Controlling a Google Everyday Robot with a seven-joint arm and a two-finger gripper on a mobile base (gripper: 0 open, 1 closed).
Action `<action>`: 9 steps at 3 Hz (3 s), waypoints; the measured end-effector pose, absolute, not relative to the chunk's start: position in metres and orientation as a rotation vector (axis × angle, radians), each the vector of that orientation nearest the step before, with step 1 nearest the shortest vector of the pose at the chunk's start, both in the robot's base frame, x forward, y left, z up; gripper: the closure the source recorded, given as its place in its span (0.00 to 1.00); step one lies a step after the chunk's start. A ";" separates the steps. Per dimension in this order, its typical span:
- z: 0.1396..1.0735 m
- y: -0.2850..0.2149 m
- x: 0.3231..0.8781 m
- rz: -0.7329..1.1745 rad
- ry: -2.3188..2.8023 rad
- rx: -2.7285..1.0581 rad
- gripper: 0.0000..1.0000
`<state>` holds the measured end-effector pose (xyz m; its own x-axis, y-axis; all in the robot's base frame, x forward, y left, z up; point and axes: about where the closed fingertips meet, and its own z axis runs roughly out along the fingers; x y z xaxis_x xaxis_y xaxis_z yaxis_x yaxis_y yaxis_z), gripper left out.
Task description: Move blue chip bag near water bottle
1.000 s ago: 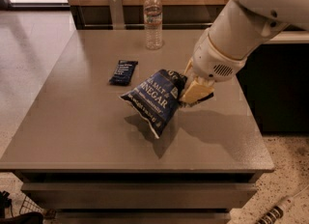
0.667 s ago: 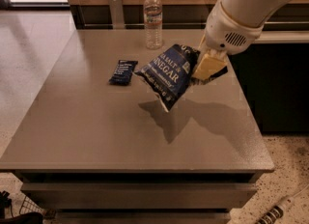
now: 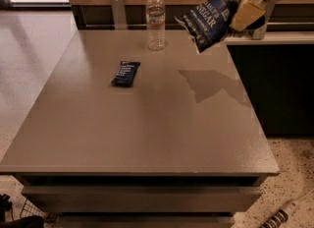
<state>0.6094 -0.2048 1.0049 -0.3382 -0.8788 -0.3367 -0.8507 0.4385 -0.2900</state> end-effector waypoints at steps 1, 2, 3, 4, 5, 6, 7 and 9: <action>1.026 -0.237 0.646 -0.155 2.185 -1.333 1.00; 1.037 -0.259 0.673 -0.214 2.078 -1.256 1.00; 1.017 -0.261 0.696 -0.230 1.981 -1.239 1.00; 1.016 -0.261 0.695 -0.229 1.983 -1.241 1.00; 0.990 -0.251 0.713 -0.187 2.005 -1.221 1.00; 0.951 -0.235 0.736 -0.124 2.038 -1.184 1.00; 0.920 -0.223 0.751 -0.080 2.067 -1.157 1.00; 0.894 -0.209 0.761 -0.036 2.091 -1.152 0.82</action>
Offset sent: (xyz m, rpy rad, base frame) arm 0.1056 -0.0757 0.0177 0.1165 -0.4947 -0.0495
